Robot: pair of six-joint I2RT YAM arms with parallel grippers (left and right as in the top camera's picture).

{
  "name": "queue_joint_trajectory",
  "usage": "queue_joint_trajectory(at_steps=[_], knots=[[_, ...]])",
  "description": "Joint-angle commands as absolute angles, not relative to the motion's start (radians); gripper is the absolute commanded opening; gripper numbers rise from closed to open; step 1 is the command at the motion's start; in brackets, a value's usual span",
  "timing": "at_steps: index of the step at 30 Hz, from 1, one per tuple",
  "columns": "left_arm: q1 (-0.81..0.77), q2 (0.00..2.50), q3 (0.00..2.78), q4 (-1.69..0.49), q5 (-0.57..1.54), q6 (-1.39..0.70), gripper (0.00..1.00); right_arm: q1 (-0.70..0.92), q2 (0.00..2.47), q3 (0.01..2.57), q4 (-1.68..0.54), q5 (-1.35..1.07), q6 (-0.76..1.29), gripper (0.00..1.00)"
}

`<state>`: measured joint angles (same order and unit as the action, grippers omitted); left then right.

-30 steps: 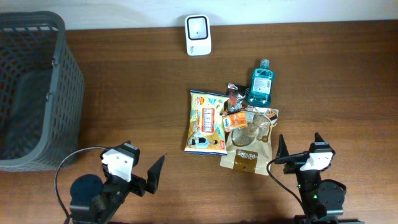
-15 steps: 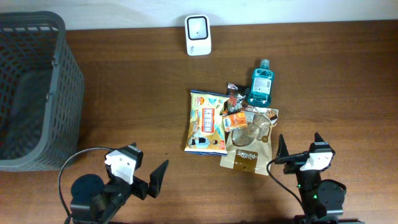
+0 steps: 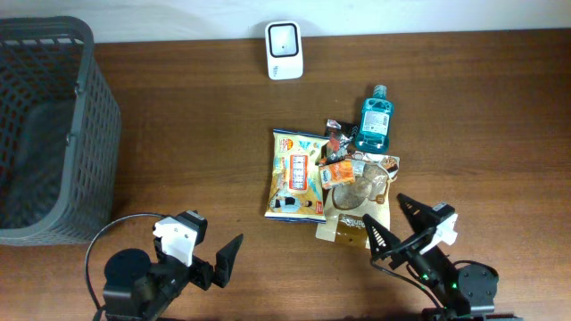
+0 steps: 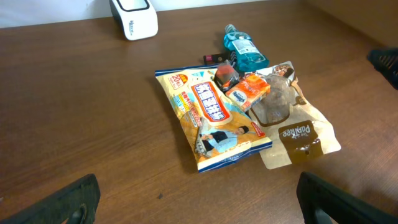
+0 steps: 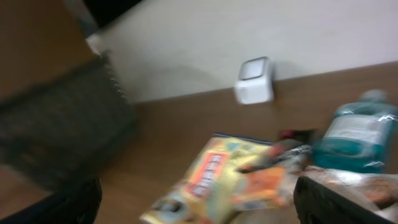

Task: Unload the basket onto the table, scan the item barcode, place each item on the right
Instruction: 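Reach the right gripper over the pile toward the yellow snack bag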

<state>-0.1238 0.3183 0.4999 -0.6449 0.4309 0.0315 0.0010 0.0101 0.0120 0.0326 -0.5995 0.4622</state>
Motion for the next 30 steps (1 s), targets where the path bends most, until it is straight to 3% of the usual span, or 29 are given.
queue_joint_trajectory(at_steps=[1, 4, 6, 9, 13, 20, 26, 30], knots=[[-0.12, 0.309, 0.492, -0.646, 0.446, 0.046, 0.99, 0.007, 0.004, 0.006, 0.211, -0.689, 0.735, 0.98], [-0.12, 0.309, 0.492, -0.646, 0.446, 0.046, 0.99, 0.006, 0.004, 0.028, 0.515, -0.617, 0.742, 0.98], [-0.12, 0.309, 0.492, -0.646, 0.446, 0.046, 0.99, 0.006, 0.007, 0.096, 0.53, -0.538, 0.737, 0.98], [-0.12, 0.309, 0.492, -0.646, 0.446, 0.046, 0.99, 0.006, 0.06, 0.294, 0.356, -0.48, 0.567, 0.98], [-0.12, 0.309, 0.492, -0.646, 0.446, 0.046, 0.99, 0.006, 0.297, 0.683, -0.115, -0.481, 0.236, 0.98], [-0.12, 0.309, 0.492, -0.648, 0.445, 0.046, 0.99, 0.007, 0.846, 1.349, -0.866, -0.608, 0.158, 0.98], [-0.12, 0.309, 0.492, -0.65, 0.446, 0.046, 0.99, 0.007, 1.137, 1.604, -0.949, -1.062, 0.175, 0.98], [-0.12, 0.309, 0.492, -0.65, 0.445, 0.046, 0.99, 0.065, 1.257, 1.605, -0.971, -1.029, 0.196, 0.98]])
